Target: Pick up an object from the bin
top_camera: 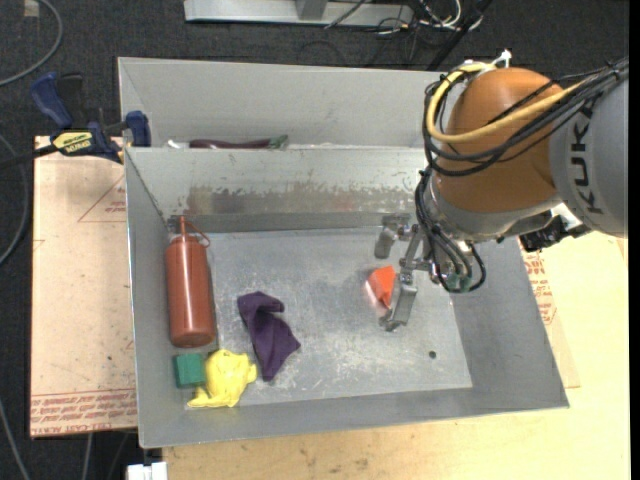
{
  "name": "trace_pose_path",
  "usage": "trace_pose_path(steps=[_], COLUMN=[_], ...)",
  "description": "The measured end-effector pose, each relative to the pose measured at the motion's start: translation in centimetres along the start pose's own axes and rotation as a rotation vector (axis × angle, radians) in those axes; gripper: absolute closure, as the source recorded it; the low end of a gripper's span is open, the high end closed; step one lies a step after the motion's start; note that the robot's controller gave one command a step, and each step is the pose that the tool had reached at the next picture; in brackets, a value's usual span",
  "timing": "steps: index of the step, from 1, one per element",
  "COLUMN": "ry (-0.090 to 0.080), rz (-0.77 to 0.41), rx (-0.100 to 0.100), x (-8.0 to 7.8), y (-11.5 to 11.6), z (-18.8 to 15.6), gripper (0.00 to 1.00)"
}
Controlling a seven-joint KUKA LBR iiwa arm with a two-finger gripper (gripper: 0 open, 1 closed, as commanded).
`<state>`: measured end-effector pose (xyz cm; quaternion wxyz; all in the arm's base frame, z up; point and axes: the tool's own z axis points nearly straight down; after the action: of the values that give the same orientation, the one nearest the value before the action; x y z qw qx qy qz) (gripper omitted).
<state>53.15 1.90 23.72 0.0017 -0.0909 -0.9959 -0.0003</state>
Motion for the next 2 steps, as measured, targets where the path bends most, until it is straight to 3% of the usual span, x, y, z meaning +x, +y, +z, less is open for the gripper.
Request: trace_pose_path(steps=[1, 2], ry=[-0.011, -0.011], rz=[-0.259, -0.267], rx=[0.0, -0.001], x=[-2.5, -4.2], y=[-1.2, -3.0], z=[2.7, 6.8], gripper=[0.0, 0.0])
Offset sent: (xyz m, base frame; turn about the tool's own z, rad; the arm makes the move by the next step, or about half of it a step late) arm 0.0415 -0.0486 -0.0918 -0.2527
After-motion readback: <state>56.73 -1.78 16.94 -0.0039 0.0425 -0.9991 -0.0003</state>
